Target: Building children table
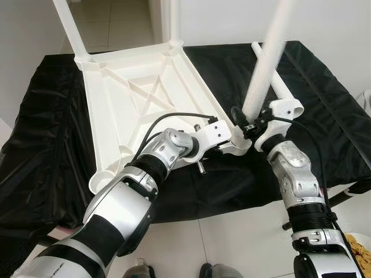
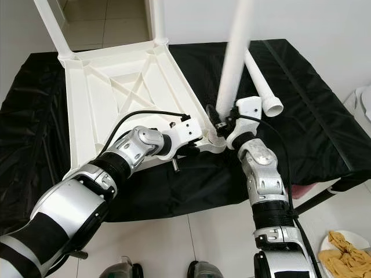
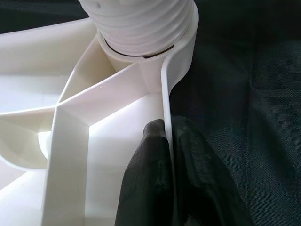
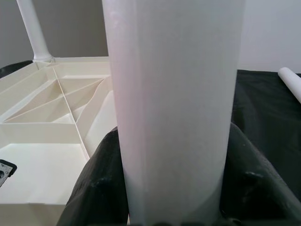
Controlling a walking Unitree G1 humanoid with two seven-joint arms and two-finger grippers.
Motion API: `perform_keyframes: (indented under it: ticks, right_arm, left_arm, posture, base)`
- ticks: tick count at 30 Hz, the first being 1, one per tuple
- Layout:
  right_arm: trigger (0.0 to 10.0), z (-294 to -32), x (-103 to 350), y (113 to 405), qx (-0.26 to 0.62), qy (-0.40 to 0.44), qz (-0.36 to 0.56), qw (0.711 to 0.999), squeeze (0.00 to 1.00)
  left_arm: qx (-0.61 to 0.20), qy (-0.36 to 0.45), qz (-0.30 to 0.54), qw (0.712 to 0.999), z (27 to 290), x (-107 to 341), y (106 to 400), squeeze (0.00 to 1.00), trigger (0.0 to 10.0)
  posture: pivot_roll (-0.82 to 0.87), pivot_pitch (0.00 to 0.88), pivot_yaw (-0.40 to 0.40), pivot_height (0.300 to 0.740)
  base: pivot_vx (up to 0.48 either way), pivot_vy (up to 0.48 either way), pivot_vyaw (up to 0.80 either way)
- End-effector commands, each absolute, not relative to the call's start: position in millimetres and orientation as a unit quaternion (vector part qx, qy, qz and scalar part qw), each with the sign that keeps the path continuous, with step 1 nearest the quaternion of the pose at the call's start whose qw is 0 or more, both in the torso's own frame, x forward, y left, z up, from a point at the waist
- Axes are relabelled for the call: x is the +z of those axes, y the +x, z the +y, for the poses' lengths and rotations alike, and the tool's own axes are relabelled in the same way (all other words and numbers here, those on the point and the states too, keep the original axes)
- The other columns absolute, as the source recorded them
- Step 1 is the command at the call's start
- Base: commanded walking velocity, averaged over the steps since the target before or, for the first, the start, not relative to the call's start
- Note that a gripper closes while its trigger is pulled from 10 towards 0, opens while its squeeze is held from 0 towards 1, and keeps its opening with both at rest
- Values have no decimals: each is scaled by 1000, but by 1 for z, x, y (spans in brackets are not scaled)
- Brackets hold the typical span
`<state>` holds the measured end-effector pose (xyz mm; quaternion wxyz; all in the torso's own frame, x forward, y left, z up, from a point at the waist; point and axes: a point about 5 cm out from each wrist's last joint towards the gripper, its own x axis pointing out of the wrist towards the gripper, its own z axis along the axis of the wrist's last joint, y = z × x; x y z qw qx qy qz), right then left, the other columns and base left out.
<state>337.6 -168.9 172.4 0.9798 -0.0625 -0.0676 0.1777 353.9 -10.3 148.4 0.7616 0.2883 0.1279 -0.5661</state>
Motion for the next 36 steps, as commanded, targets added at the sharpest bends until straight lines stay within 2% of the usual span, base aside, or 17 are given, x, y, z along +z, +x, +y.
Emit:
perform_keyframes:
  ticks: [1,9,19,30,36]
  right_arm:
    - [10000,-168,114,327,181,-60,64,980,0]
    - [10000,-169,106,321,184,-56,68,979,0]
    - [10000,-167,102,304,210,-22,24,977,0]
    - [10000,-168,102,303,202,-8,15,979,0]
    - [10000,-177,94,313,160,-6,62,985,0]
  left_arm:
    - [-573,302,138,749,-10,145,352,0,10000]
    - [-571,301,138,751,-9,146,353,0,10000]
    - [-570,300,138,752,-8,146,354,0,10000]
    - [-571,302,137,751,-8,146,354,0,10000]
    - [-571,303,137,751,-8,147,354,0,10000]
  posture:
    - [21,79,36,740]
    - [21,85,35,740]
    - [21,89,36,740]
    - [20,89,41,740]
    - [22,89,42,740]
  base:
    - [0,0,0]
    - [0,0,0]
    - [0,0,0]
    - [0,0,0]
    - [0,0,0]
